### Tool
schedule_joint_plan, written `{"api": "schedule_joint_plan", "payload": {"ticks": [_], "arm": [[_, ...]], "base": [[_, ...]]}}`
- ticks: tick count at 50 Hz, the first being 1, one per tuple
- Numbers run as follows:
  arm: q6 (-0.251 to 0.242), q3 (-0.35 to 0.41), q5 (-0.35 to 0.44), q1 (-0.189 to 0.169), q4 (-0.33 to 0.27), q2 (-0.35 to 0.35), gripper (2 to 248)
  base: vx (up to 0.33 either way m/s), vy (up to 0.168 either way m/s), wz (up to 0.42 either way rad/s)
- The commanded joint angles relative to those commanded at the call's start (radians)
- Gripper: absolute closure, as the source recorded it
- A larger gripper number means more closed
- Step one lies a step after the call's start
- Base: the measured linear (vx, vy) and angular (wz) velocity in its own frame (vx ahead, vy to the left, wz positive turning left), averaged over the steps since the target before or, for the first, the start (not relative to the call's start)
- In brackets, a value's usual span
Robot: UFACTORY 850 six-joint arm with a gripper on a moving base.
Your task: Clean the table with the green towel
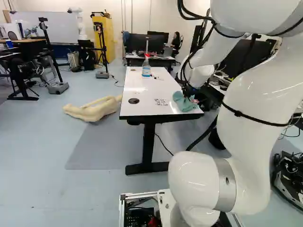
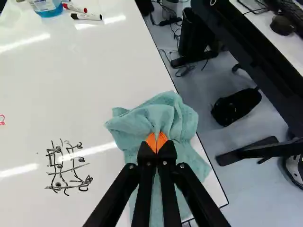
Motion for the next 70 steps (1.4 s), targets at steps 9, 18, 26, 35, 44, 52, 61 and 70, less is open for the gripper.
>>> {"api": "schedule_joint_plan", "payload": {"ticks": [9,18,26,35,44,52,61,70], "arm": [[0.0,0.0,0.0,0.021,0.0,0.022,229],[0.0,-0.005,0.0,0.052,0.0,0.038,229],[0.0,-0.012,0.0,0.081,0.0,0.051,229],[0.0,-0.021,0.0,0.112,0.0,0.052,229],[0.0,-0.032,0.0,0.143,0.0,0.042,229],[0.0,-0.041,0.0,0.17,0.0,0.033,229],[0.0,-0.053,0.0,0.2,0.0,0.022,229],[0.0,-0.059,0.0,0.215,0.0,0.016,229]], "base": [[0.0,0.0,0.0],[0.0,0.0,0.0],[0.0,0.0,0.0],[0.0,0.0,0.0],[0.0,0.0,0.0],[0.0,0.0,0.0],[0.0,0.0,0.0],[0.0,0.0,0.0]]}}
